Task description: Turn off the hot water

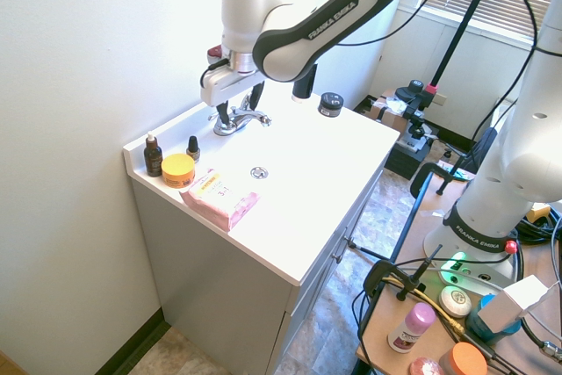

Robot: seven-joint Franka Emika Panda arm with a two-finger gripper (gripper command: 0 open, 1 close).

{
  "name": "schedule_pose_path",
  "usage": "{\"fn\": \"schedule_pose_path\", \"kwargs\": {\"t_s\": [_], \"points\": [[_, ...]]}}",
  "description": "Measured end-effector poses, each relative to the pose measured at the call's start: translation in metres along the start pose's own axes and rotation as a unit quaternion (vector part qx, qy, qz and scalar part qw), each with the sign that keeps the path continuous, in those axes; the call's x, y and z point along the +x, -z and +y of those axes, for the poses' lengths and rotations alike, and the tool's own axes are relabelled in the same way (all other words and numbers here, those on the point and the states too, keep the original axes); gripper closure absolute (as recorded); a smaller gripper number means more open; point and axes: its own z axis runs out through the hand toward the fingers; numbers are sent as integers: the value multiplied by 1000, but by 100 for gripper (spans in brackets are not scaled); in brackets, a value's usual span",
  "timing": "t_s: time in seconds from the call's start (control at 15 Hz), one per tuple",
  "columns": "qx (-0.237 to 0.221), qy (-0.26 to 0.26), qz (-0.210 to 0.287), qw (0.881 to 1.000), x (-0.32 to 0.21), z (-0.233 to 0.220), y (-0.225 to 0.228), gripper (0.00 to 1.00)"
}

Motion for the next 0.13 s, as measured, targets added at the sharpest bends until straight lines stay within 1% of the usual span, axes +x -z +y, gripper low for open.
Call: {"fn": "schedule_pose_path", "kwargs": {"t_s": [0.13], "points": [[10, 11, -43, 999, 1, 38, 14, 0]]}}
